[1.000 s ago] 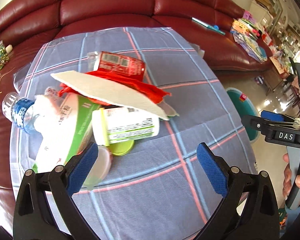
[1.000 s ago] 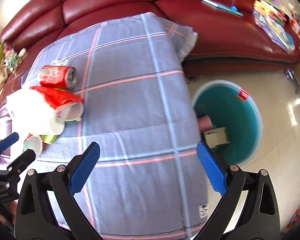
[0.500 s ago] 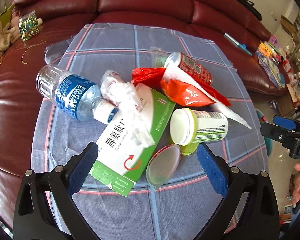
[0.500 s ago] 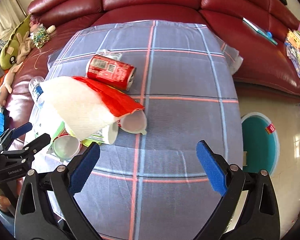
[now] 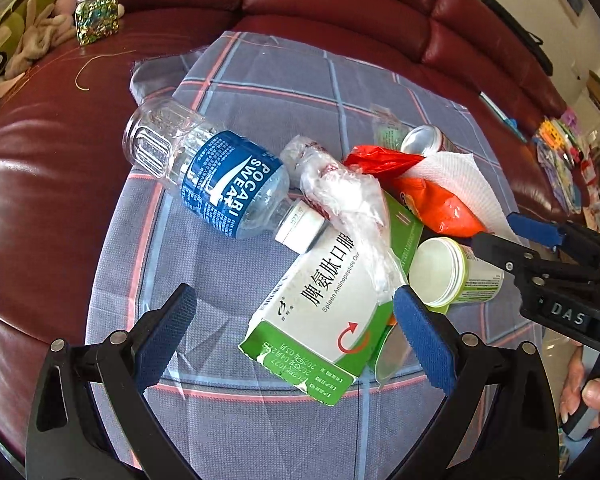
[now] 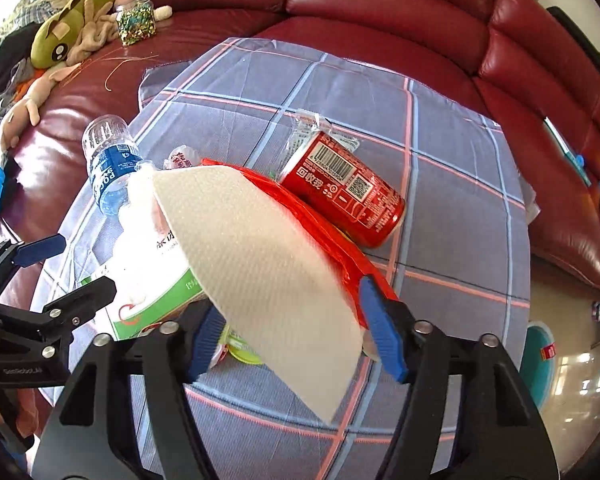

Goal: Collect trash
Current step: 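Grasp the plastic bag with the left tool while the right tool grasps the white tissue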

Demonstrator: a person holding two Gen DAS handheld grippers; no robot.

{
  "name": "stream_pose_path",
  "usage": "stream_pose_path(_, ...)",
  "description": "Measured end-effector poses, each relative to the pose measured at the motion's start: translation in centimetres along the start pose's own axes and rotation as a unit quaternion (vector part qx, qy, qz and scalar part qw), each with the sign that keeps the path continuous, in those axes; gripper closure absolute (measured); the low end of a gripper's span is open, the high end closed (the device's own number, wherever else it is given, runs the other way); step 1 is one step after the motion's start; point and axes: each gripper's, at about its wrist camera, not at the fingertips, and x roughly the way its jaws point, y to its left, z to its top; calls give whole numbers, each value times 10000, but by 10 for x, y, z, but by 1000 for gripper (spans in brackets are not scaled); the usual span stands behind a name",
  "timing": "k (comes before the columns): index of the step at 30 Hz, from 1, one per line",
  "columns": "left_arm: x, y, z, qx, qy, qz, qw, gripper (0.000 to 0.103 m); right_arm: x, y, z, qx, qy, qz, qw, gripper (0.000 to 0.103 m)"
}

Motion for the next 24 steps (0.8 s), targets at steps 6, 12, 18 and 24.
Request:
stream_pose_path(6,6,-2,8,10,56,-28,10000,4,2,-11,-1,196,-91,135,9997,101)
stream_pose_path(12,12,-21,18,24,-5,-123,9999,4,-28,-34,-6,558,-320,308,9975,101)
stream_pose_path(18,19,-47,27,121,-68,34,9999,23,-47,-58,-17,801,-389,369,9953,101)
stream_pose_path(24,36,-57,18,286,52,534,9982,67,-56,-72,-32,950,-438,479,9934,101)
